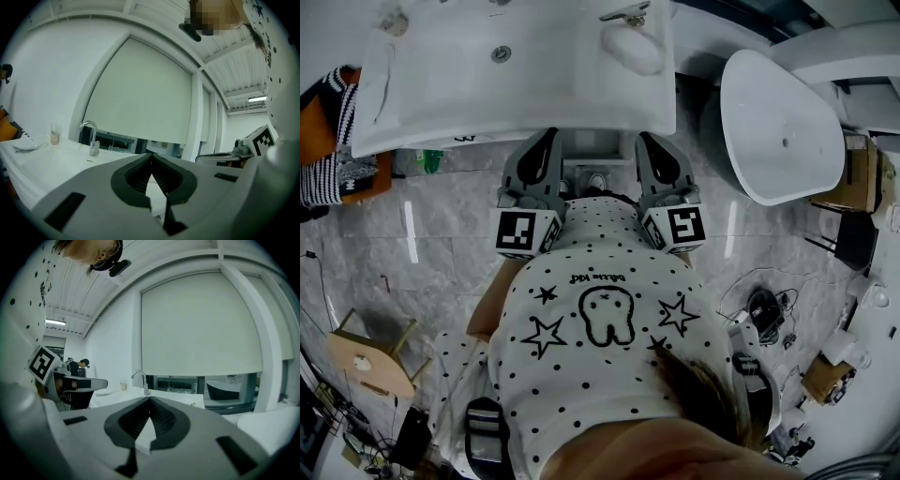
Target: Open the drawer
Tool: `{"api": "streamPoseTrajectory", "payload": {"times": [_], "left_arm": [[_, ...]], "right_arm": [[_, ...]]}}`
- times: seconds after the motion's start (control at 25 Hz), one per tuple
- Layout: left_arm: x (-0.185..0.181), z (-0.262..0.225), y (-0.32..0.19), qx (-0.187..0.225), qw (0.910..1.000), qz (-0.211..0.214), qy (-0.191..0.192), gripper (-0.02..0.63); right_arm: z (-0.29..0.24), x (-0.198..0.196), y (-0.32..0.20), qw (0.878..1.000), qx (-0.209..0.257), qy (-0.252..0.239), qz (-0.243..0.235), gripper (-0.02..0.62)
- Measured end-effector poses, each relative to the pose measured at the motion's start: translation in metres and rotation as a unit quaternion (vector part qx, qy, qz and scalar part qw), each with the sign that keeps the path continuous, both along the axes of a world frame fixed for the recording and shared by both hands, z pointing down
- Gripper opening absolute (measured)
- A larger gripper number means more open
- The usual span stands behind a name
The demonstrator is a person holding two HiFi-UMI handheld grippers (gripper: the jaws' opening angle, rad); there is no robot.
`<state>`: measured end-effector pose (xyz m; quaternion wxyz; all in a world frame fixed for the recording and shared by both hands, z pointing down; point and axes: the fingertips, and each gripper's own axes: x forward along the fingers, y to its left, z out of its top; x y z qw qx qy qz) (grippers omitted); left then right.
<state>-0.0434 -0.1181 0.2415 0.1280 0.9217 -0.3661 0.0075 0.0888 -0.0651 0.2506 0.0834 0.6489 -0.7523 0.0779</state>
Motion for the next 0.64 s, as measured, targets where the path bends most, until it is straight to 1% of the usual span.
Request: {"api": "streamPoseTrajectory", "payload": {"times": [0.64], "left_arm": [[-0.0063, 0.0022, 0.0026, -0.007, 1.0, 0.003, 0.003, 0.006]], "right_arm": [[0.0006, -0.0055, 0.005, 1.0, 0.006, 0.002, 0.003, 0.014]]}}
